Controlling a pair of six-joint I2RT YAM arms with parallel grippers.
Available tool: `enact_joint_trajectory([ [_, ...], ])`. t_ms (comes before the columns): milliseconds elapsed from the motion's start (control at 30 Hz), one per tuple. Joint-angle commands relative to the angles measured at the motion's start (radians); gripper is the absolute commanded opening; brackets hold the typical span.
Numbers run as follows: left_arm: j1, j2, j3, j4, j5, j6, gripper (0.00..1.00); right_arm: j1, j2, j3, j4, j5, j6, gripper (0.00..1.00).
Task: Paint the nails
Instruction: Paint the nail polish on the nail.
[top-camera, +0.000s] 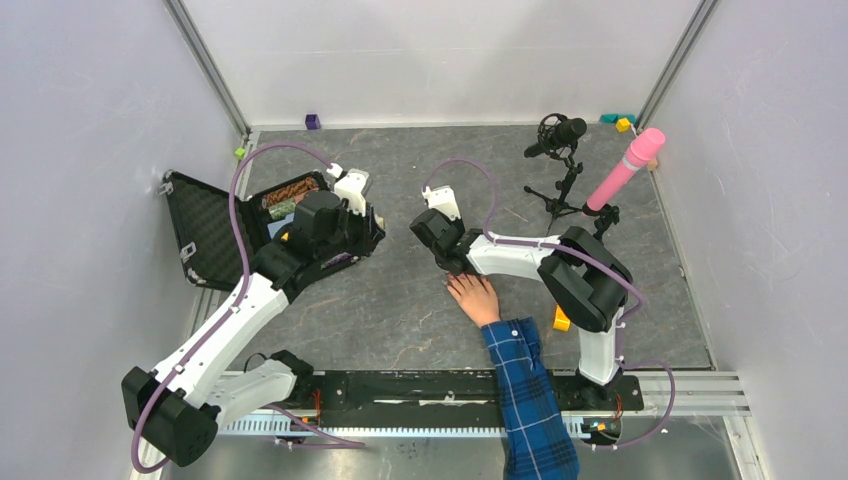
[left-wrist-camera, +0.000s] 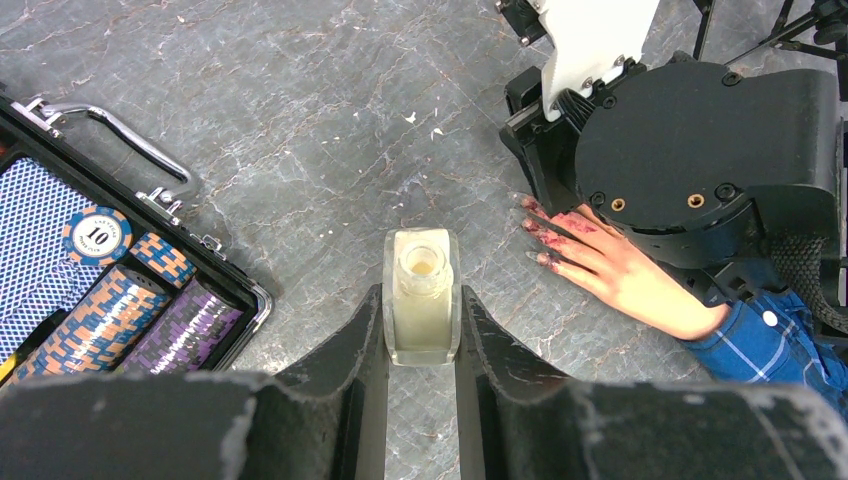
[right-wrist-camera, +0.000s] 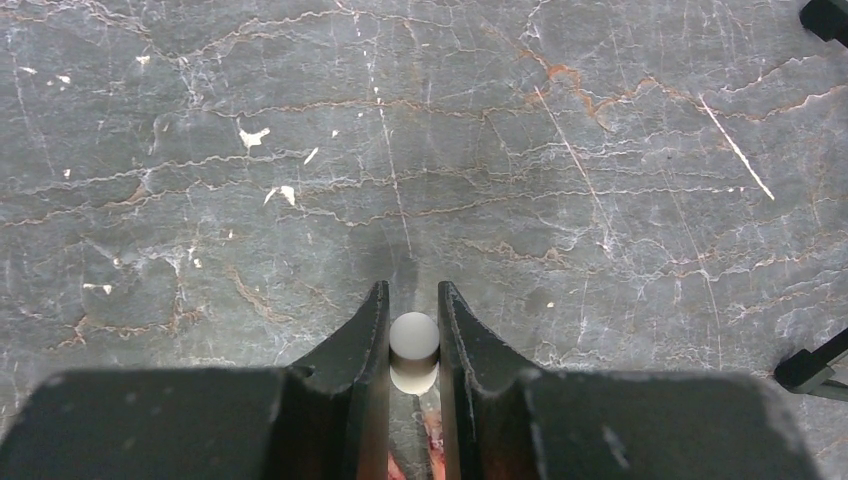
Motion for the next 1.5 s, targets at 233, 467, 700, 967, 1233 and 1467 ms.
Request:
enact_joint_trajectory([
  [233, 0.005, -0.013, 0.005, 0.026, -0.014, -0.002, 0.04, 0.009, -0.027, 0.022, 0.030, -0.001, -0.005, 0.00],
  [467, 0.005, -0.014, 0.003, 0.026, -0.016, -0.001, 0.05, 0.009, -0.023, 0.015, 0.012, 0.047, -0.014, 0.00],
  [700, 0.005, -0.014, 0.004, 0.026, -0.016, -0.001, 0.05, 0.009, -0.024, 0.014, 0.005, 0.069, -0.021, 0.00],
  [967, 0.005, -0.016, 0.003, 0.026, -0.019, -0.001, 0.05, 0.010, -0.018, 0.011, -0.004, 0.076, -0.019, 0.00],
  [1233, 0.005, -0.021, 0.003, 0.026, -0.019, -0.001, 0.05, 0.008, -0.028, 0.006, -0.026, 0.122, -0.021, 0.00],
  [1467, 0.004, -0.025, 0.003, 0.026, -0.021, -0.002, 0.05, 0.007, -0.048, -0.005, -0.035, 0.149, -0.027, 0.00],
])
